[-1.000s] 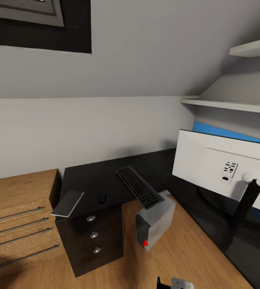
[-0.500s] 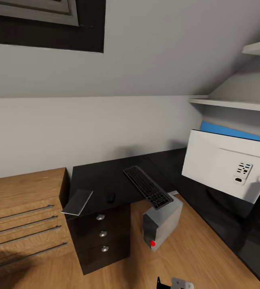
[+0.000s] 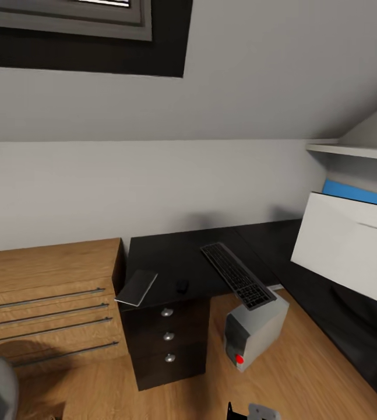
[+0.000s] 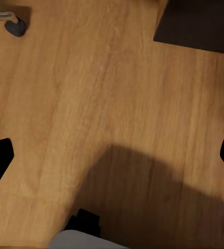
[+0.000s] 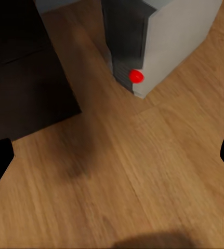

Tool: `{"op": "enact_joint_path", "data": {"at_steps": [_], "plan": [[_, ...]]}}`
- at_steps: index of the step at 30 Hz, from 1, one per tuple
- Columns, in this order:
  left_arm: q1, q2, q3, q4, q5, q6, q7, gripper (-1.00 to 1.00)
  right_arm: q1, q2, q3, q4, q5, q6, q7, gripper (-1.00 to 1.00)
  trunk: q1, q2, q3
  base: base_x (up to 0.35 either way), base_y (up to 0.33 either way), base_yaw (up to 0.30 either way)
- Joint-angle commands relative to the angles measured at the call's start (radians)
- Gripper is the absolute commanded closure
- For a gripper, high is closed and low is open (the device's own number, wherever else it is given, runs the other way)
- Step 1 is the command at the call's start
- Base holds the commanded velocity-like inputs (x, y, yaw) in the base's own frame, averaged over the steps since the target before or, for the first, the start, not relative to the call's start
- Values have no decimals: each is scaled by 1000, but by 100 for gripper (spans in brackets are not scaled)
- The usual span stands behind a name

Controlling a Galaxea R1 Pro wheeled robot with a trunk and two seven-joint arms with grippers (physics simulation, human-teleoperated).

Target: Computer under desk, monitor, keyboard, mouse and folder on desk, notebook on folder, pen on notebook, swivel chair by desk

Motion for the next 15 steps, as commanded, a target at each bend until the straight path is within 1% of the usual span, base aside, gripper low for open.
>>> {"op": "enact_joint_path", "data": {"at_steps": [1, 4, 7, 10, 15], "plan": [[0, 0, -8, -1, 2, -2, 7, -100, -1, 1, 8, 2, 0, -2, -6, -100, 0, -1, -1, 0, 5, 277], [-1, 0, -8, -1, 2, -2, 7, -100, -1, 1, 8, 2, 6, -2, -6, -100, 0, -1, -1, 0, 41, 277], [-1, 0, -8, -1, 2, -2, 7, -100, -1, 1, 8, 2, 16, -2, -6, -100, 0, -1, -1, 0, 121, 277], [-1, 0, -8, -1, 2, -2, 7, -100, -1, 1, 9, 3, 29, -2, -7, -100, 0, -1, -1, 0, 211, 277], [0, 0, -8, -1, 1, -2, 7, -100, -1, 2, 9, 3, 45, -1, -7, -100, 0, -1, -1, 0, 267, 277]]}}
